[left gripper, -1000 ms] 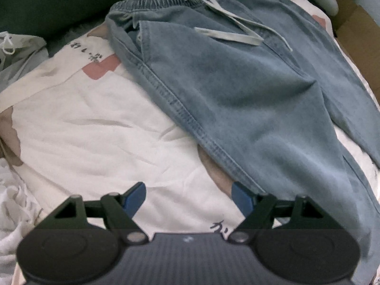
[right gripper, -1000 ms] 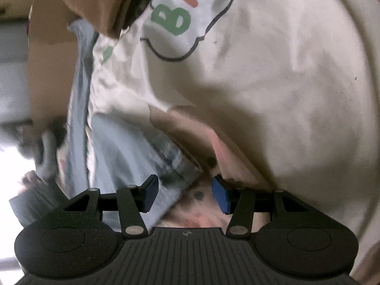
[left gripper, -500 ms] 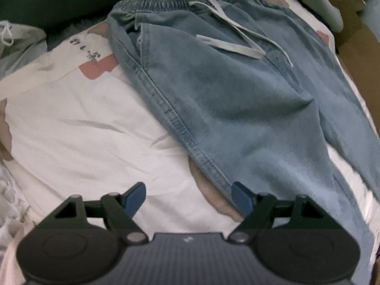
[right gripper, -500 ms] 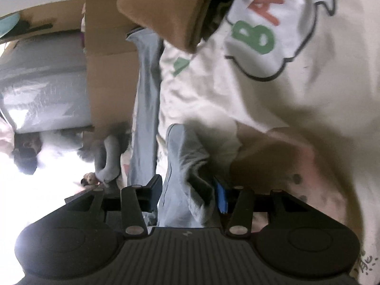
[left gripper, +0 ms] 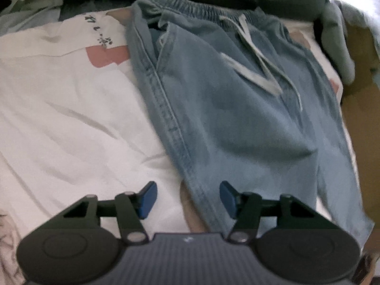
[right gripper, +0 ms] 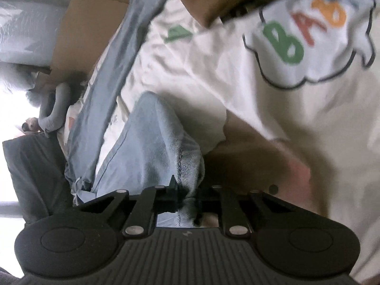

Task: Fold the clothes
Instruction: 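Grasp the waistband edge with the left gripper while the right gripper holds the cuff taut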

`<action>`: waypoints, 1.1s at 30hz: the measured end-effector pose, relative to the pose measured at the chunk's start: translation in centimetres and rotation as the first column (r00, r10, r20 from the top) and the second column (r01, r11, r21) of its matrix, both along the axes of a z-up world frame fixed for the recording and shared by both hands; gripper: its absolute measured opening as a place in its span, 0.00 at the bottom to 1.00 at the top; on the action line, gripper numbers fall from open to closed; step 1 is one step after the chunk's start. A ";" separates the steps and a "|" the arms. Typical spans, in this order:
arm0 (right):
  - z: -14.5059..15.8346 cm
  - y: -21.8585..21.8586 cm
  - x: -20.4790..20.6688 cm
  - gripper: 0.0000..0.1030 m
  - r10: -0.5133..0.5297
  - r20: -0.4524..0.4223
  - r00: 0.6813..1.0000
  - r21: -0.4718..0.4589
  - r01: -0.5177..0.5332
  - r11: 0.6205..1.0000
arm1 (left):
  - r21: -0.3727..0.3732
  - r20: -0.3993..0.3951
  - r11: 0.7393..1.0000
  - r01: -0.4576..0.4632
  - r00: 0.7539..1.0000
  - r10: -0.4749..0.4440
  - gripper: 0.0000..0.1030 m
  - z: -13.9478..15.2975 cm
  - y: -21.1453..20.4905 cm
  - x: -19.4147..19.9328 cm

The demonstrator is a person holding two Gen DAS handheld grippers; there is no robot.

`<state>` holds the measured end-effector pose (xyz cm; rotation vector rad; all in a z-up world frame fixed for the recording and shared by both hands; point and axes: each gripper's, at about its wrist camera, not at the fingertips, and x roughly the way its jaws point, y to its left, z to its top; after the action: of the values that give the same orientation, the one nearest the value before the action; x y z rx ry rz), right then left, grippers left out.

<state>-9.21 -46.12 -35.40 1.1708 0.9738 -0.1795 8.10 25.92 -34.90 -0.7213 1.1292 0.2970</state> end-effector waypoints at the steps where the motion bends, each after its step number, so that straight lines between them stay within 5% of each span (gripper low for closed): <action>1: 0.9 0.0 -0.2 0.09 0.002 0.001 1.000 -0.014 -0.002 1.000 | -0.009 0.004 1.000 -0.012 1.000 0.012 0.59 -0.2 0.2 0.2; 9: 6.7 0.8 -2.4 0.09 0.018 -0.006 1.000 -0.080 -0.019 0.997 | -0.068 0.051 0.994 -0.091 0.994 0.095 0.58 -2.0 1.4 1.3; 13: 7.5 1.8 -3.6 0.09 0.019 -0.023 1.000 -0.086 -0.021 0.996 | -0.074 0.070 0.985 -0.153 0.985 0.159 0.42 -2.3 2.6 1.4; 16: 7.3 2.3 -4.6 0.09 0.010 -0.043 0.999 -0.086 -0.014 0.996 | -0.087 0.070 0.980 -0.178 0.980 0.185 0.09 -2.2 3.6 1.5; 17: 7.1 2.5 -4.7 0.09 0.006 -0.048 0.999 -0.084 -0.010 0.996 | -0.089 0.066 0.980 -0.178 0.981 0.184 0.07 -2.1 3.9 1.6; 33: 8.6 3.0 -6.5 0.09 -0.004 -0.094 0.996 -0.124 -0.008 0.992 | -0.027 0.063 0.993 -0.114 0.991 0.115 0.05 0.3 5.1 -0.9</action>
<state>-15.73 -43.16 -26.78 1.0548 1.0315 -0.2922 7.22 31.06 -34.62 -0.8130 1.0333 0.3553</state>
